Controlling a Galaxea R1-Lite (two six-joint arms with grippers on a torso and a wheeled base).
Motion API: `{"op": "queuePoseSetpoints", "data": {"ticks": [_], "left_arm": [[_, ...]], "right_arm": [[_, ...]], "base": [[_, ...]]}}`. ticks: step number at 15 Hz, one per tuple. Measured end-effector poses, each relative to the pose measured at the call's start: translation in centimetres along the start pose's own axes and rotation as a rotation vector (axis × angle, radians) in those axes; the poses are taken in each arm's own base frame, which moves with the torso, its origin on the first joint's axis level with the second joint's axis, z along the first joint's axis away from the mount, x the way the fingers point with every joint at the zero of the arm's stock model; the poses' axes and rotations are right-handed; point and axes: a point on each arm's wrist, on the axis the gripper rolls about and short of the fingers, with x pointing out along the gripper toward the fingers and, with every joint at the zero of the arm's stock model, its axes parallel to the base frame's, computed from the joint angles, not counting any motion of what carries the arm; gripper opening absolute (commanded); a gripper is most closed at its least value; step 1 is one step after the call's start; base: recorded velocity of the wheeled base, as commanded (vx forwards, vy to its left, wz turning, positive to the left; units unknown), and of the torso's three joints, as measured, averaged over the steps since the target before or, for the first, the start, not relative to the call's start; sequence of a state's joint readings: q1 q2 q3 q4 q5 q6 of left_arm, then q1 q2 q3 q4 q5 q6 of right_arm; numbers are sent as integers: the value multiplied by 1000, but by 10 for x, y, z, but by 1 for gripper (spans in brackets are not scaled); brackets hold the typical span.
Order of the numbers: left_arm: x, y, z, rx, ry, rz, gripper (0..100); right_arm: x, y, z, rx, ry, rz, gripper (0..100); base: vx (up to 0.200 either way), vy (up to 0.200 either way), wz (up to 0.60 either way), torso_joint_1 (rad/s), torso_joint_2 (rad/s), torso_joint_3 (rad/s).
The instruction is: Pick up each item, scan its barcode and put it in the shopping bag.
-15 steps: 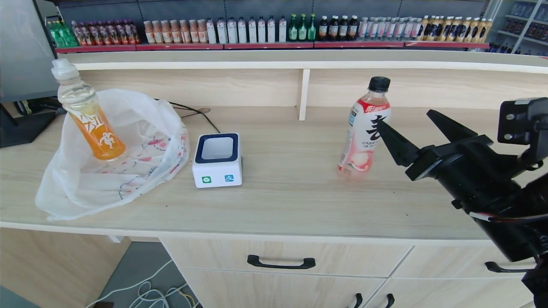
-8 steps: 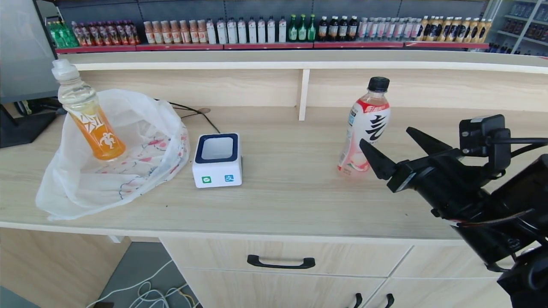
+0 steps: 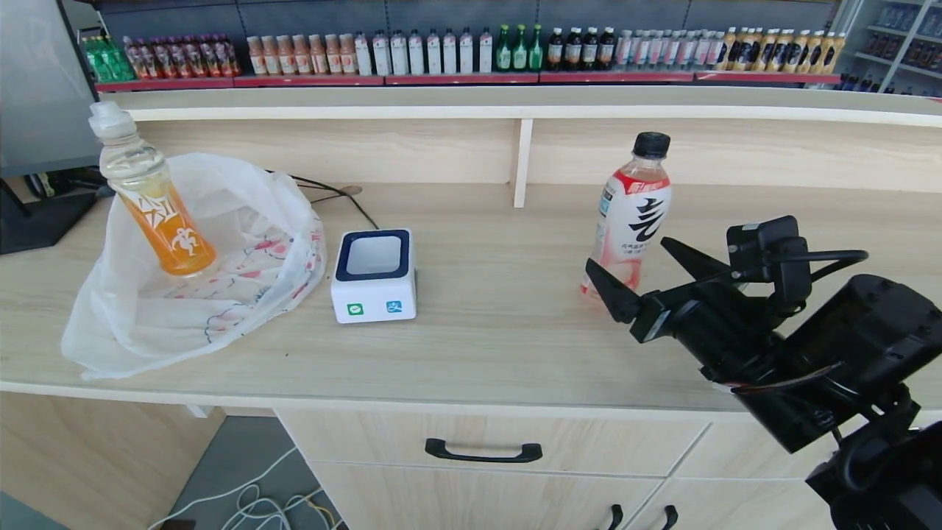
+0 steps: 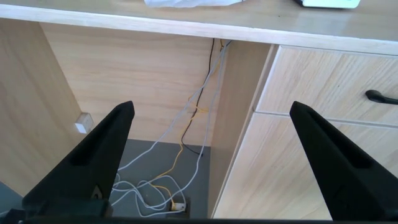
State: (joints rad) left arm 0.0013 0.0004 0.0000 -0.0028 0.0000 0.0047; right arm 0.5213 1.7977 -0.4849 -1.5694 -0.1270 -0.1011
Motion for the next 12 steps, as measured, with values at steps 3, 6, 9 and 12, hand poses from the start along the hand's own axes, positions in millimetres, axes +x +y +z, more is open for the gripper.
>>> {"op": "queuePoseSetpoints", "data": {"ticks": [3,6,9,12], "left_arm": [[0,0,0,0,0,0,100],[0,0,0,0,0,0,100],[0,0,0,0,0,0,100],[0,0,0,0,0,0,100]], "right_arm": [[10,5,-3,26,-3,-29,100],[18,7,-6,41,-10,-38,100],[26,9,-7,45,-24,-39,100],[35,10,-10,48,-34,-41,100]], "base": [[0,0,0,0,0,0],[0,0,0,0,0,0],[0,0,0,0,0,0],[0,0,0,0,0,0]]}}
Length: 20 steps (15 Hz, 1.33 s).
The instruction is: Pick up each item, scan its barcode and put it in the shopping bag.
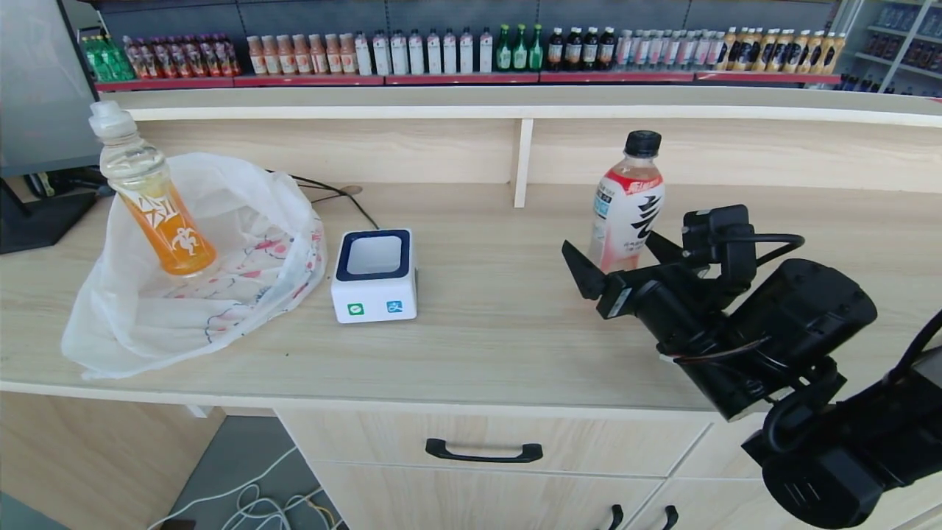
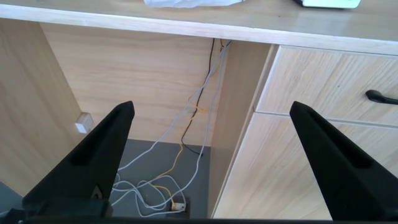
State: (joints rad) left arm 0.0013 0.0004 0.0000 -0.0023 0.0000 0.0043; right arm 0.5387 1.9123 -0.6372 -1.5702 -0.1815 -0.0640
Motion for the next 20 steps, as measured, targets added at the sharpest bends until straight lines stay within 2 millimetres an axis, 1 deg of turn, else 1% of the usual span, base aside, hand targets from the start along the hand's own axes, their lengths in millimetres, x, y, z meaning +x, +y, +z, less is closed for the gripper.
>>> {"op": "queuePoseSetpoints", "data": {"ticks": [5,10,15,20], "left_arm": [[0,0,0,0,0,0,100],[0,0,0,0,0,0,100],[0,0,0,0,0,0,100],[0,0,0,0,0,0,100]], "right_arm": [[7,1,-5,-1,-2,-2,100],[8,-5,-6,-5,4,-51,100],[8,-6,-3,-36,-6,-55,100],[10,-18,1,-61,-19,-83,100]], "base": [[0,0,0,0,0,0],[0,0,0,0,0,0],[0,0,0,0,0,0],[0,0,0,0,0,0]]}}
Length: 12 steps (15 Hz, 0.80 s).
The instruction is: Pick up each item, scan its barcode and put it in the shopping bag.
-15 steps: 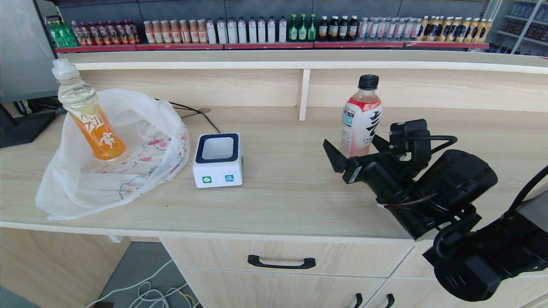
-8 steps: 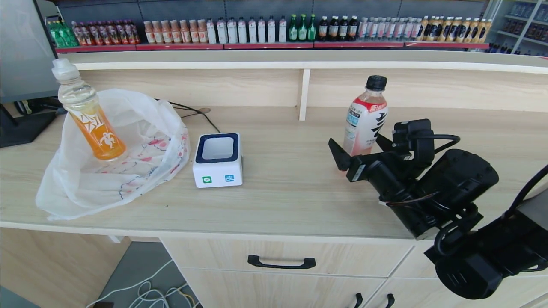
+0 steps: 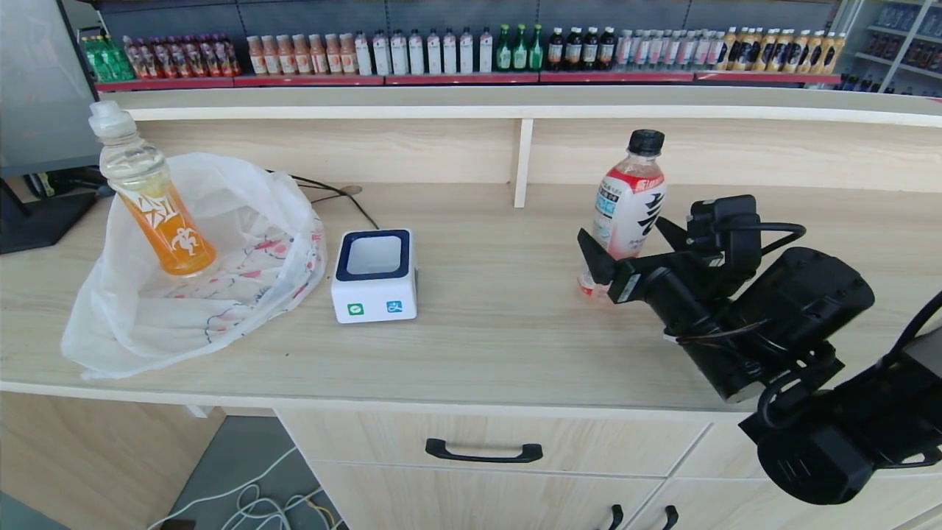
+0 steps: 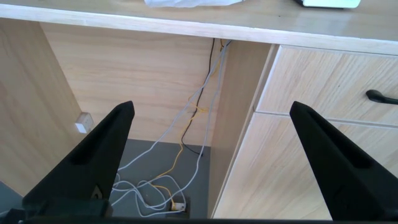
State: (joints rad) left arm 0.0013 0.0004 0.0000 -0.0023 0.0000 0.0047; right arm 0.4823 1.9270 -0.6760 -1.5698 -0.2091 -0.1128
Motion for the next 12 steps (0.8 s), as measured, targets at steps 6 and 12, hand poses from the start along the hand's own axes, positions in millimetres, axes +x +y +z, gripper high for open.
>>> {"op": "queuePoseSetpoints", "data": {"ticks": [6,12], "left_arm": [[0,0,0,0,0,0,100],[0,0,0,0,0,0,100]], "right_arm": [[17,3,3,-36,61,4,100],[20,3,2,-34,59,4,100]], "base": [[0,0,0,0,0,0],[0,0,0,0,0,0]]}}
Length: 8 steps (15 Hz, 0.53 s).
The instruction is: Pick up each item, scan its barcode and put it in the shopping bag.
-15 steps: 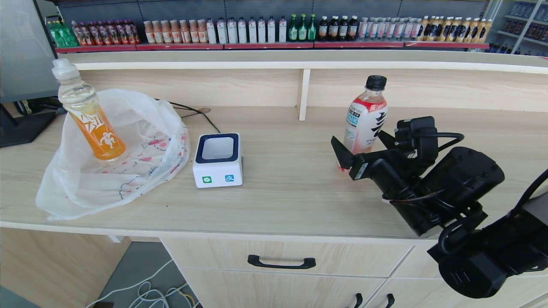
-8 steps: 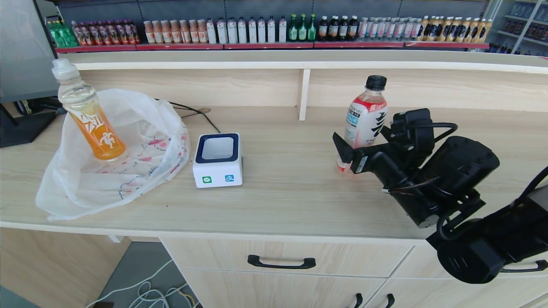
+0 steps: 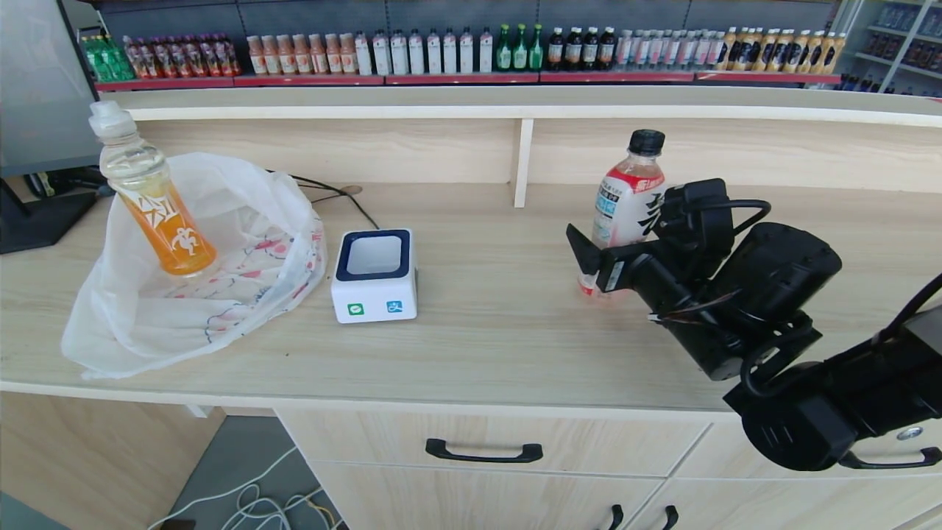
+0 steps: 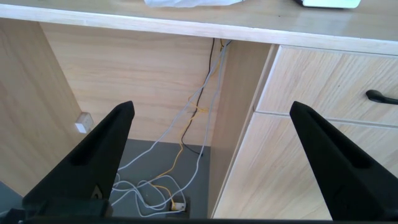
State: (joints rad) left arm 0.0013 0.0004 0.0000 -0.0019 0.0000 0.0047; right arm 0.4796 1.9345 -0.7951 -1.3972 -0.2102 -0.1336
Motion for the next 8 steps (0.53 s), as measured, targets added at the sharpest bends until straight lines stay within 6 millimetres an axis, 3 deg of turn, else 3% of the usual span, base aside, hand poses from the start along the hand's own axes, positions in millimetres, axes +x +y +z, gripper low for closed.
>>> {"op": "queuePoseSetpoints", "data": {"ticks": [5,6,8], "left_arm": [[0,0,0,0,-1,0,100],[0,0,0,0,0,0,100],[0,0,0,0,-1,0,100]], "right_arm": [[3,1,-4,0,4,-1,100],[3,1,-4,0,5,-2,0],[5,1,-3,1,-3,-3,0]], "base": [[0,0,0,0,0,0],[0,0,0,0,0,0],[0,0,0,0,0,0]]}}
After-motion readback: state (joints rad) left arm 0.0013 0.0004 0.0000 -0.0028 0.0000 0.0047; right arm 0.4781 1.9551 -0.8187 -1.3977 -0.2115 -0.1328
